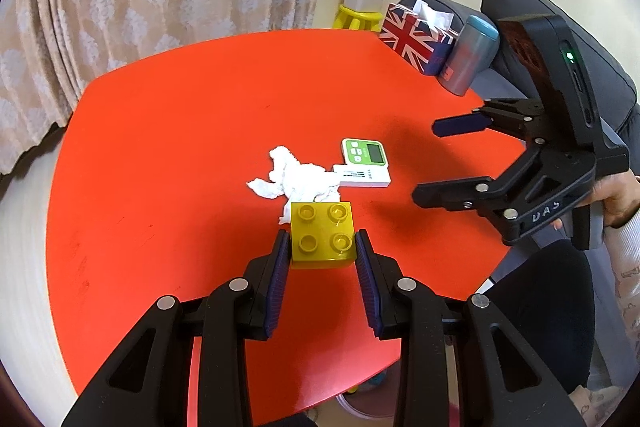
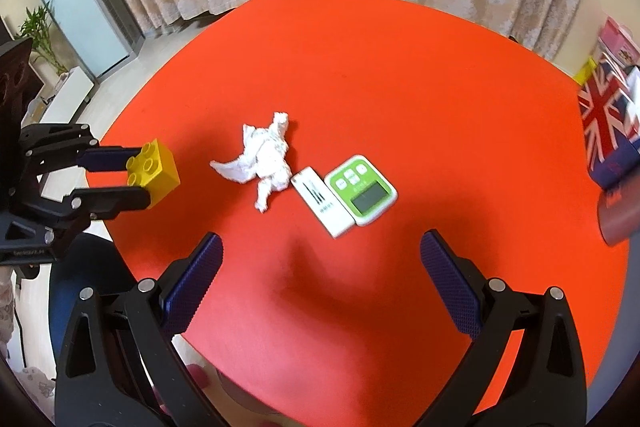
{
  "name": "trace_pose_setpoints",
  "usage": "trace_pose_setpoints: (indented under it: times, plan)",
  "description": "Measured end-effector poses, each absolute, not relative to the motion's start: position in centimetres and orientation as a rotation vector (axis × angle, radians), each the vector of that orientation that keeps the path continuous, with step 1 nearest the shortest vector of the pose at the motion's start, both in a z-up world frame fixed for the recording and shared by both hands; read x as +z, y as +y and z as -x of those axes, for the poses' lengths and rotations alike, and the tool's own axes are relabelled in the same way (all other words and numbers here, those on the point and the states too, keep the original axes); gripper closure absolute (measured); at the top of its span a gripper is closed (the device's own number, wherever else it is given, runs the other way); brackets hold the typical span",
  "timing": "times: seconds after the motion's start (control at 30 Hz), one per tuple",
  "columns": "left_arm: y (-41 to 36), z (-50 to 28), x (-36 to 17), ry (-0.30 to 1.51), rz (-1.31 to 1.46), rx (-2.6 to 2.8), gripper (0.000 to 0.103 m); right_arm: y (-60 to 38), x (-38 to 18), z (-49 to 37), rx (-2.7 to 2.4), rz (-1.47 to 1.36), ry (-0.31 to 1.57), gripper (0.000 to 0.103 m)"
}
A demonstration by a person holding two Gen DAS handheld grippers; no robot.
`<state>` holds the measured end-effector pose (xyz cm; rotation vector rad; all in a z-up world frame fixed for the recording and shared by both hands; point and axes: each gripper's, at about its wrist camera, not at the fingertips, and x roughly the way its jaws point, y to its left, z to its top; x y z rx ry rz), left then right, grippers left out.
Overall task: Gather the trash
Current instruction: 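Lift the yellow block with the left tool while the right tool grasps the other white tissue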
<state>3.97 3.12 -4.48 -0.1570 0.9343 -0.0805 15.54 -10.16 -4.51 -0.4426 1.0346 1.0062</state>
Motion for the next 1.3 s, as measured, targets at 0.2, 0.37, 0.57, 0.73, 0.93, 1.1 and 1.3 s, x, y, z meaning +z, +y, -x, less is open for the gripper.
trace_pose_setpoints:
  times: [0.2, 0.37, 0.57, 0.73, 0.93, 1.1, 1.3]
  plan:
    - [4.0, -3.6, -4.8, 0.937, 0.173, -0.065, 0.071, -7.7, -5.1, -15.5, 1.057, 0.477, 1.032, 0.023]
    - [4.7, -3.2, -5.0, 0.939, 0.184, -0.054, 0.071, -5.8, -5.9, -15.3, 1.094, 0.506, 1.036, 0.033]
    - [5.3, -2.9, -5.4, 0.944, 0.199, -0.045, 0.071, -4.0, -7.1, -15.4, 1.123, 0.532, 1.047, 0.043]
    - [5.8, -2.7, -5.9, 0.950, 0.212, -0.040, 0.071, -3.0, -7.8, -15.6, 1.127, 0.545, 1.044, 0.052]
    - [6.0, -2.6, -6.2, 0.953, 0.222, -0.039, 0.071, -2.3, -8.5, -15.6, 1.122, 0.565, 1.045, 0.071]
    - [5.9, -2.6, -6.3, 0.954, 0.228, -0.040, 0.071, -2.0, -8.4, -15.6, 1.115, 0.560, 1.045, 0.090]
    - [5.8, -2.3, -6.2, 0.950, 0.230, -0.046, 0.071, -2.3, -7.5, -15.2, 1.122, 0.528, 1.032, 0.093]
